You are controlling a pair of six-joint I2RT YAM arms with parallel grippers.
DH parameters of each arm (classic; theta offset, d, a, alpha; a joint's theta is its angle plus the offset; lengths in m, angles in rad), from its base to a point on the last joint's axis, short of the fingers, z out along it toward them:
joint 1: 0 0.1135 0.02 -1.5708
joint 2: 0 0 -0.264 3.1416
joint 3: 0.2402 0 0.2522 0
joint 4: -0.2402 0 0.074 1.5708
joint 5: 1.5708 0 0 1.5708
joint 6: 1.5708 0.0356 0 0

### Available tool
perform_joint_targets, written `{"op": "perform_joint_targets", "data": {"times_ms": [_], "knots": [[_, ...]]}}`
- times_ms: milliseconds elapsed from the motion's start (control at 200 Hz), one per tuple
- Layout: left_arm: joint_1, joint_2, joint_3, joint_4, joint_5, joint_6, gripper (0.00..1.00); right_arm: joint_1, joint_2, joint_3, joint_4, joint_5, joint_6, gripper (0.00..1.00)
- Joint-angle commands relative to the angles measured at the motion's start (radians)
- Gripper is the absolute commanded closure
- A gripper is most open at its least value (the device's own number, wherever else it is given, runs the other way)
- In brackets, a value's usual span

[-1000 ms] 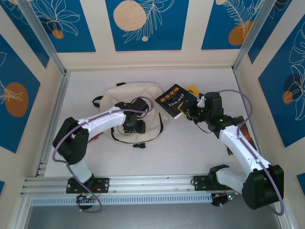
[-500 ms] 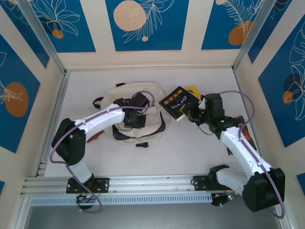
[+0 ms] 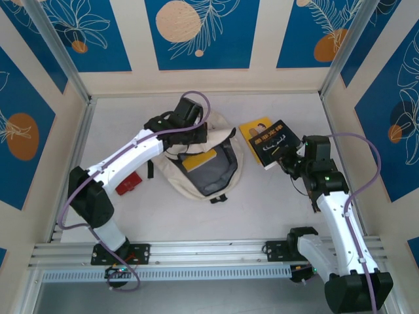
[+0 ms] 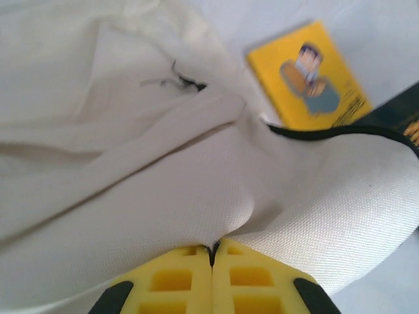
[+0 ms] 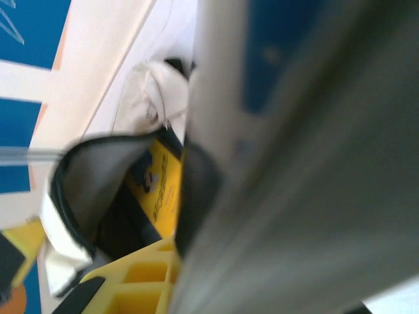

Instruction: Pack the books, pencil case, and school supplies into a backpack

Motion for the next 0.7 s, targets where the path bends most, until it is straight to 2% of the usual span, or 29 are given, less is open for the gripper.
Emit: {"op": "perform_joint_targets", "data": {"times_ms": [0, 120, 255, 485, 695], "knots": [[0.005, 0.008, 0.052, 0.145, -0.046, -0.007, 1.00, 0.000, -0.027, 0.047, 0.009, -0.189, -0.056, 1.00], [0.007, 0.016, 0.073, 0.182, -0.057, -0.001, 1.00, 0.004, -0.029, 0.012, 0.073, -0.351, -0.019, 1.00], [0.009, 0.032, 0.094, 0.193, -0.035, 0.008, 1.00, 0.043, -0.008, -0.054, 0.202, -0.433, 0.071, 1.00], [0.009, 0.025, 0.076, 0.190, -0.001, 0.011, 1.00, 0.187, 0.152, -0.084, 0.406, -0.402, 0.134, 1.00], [0.010, -0.003, 0.053, 0.197, 0.022, 0.007, 1.00, 0.255, 0.329, -0.075, 0.662, -0.325, 0.231, 1.00]]}}
